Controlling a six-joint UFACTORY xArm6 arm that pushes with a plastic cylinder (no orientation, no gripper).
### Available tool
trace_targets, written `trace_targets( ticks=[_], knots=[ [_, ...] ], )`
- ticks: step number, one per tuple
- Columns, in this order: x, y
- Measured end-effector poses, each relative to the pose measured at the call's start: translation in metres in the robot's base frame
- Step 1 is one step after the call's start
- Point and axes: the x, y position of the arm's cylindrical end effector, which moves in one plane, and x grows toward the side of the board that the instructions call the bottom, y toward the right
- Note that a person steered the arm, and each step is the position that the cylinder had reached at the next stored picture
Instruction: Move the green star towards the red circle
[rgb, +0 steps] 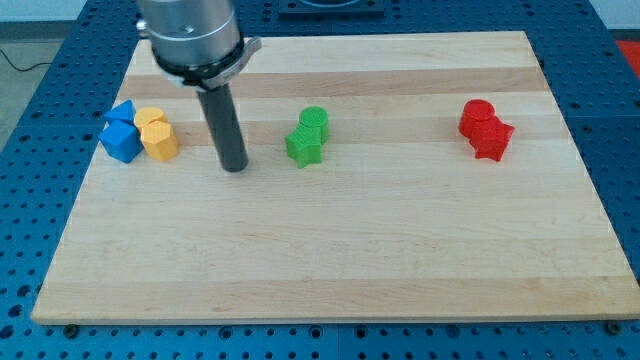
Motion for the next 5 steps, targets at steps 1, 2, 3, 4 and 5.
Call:
trace_targets(
  ticks=[1,2,3,4,5],
  knots=[
    [-0.009,0.045],
    [-0.009,0.112],
    [-0.009,0.186],
    [-0.009,0.198],
    [0.006,0.142]
  ],
)
